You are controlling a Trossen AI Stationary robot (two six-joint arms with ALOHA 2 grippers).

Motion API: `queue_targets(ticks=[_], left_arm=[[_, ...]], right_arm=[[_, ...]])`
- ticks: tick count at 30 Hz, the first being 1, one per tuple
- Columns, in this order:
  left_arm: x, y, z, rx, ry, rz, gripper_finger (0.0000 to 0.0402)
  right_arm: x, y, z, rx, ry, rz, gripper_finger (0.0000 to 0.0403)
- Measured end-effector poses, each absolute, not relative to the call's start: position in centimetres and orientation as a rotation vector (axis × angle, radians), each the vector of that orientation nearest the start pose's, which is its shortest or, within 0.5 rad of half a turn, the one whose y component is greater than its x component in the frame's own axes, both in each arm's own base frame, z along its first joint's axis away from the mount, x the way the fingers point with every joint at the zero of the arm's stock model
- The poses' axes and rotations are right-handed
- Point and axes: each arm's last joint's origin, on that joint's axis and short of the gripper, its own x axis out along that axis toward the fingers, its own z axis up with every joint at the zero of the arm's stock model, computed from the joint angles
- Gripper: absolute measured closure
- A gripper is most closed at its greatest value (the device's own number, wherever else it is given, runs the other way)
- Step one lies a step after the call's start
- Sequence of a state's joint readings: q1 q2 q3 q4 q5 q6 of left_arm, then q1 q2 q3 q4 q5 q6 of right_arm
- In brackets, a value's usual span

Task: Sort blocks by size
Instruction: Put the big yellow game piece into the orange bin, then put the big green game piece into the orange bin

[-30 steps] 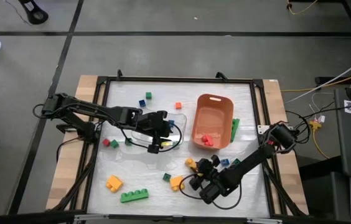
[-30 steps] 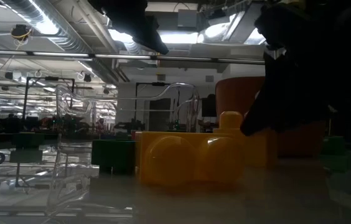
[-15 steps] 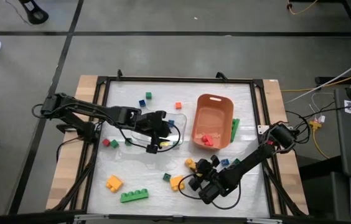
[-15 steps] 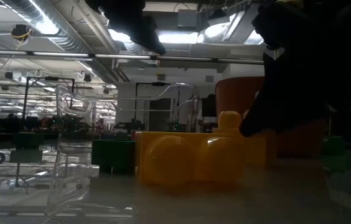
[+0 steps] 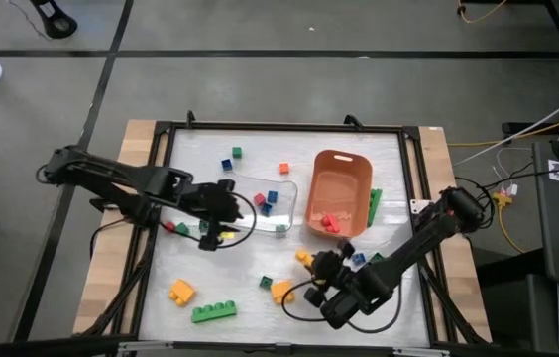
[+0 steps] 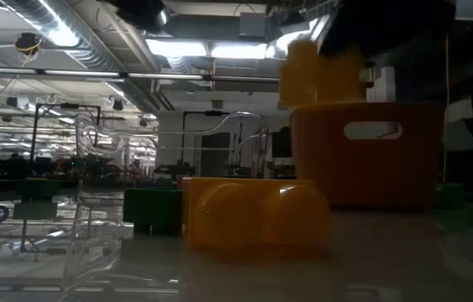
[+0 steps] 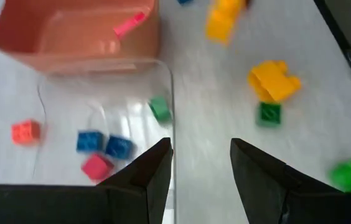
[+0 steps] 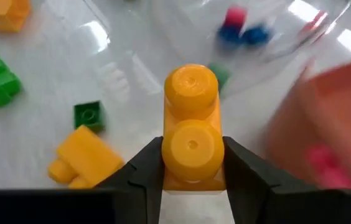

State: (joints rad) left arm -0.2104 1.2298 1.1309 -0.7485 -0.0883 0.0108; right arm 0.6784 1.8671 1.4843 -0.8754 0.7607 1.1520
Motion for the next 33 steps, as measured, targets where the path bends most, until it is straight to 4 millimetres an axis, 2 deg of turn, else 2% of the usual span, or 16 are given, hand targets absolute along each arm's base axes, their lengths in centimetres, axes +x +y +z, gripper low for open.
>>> queue_targets(ticks=[6, 10, 13, 17, 25, 28, 33], left_arm=[[21.7, -5.6, 32.0, 0.06, 0.91, -0.115, 0.0249], [21.1, -6.2, 31.9, 0.012, 0.947, -0.107, 0.0249], [20.9, -6.7, 31.6, -0.051, 0.961, -0.088, 0.0249], [20.5, -7.4, 30.7, -0.12, 1.005, -0.061, 0.0249], [19.4, -9.9, 29.0, -0.174, 1.054, -0.091, 0.0249], [19.2, -11.1, 28.3, -0.207, 1.027, -0.128, 0.0249], [18.9, -13.7, 26.7, -0.24, 0.942, -0.246, 0.0249]], right_arm=[[29.4, 20.0, 28.9, 0.0, 0.73, -0.662, 0.0268], [29.2, 17.4, 30.6, -0.136, 0.808, -0.764, 0.0268], [29.4, 15.3, 30.7, -0.175, 0.889, -0.829, 0.0267], [30.7, 13.0, 30.2, -0.188, 1.042, -0.803, 0.0254], [32.3, 8.2, 29.5, -0.007, 1.263, -0.826, 0.0194], [32.5, 7.0, 29.5, 0.012, 1.321, -0.805, 0.0178], [32.7, 6.0, 29.5, 0.005, 1.316, -0.831, 0.0171]])
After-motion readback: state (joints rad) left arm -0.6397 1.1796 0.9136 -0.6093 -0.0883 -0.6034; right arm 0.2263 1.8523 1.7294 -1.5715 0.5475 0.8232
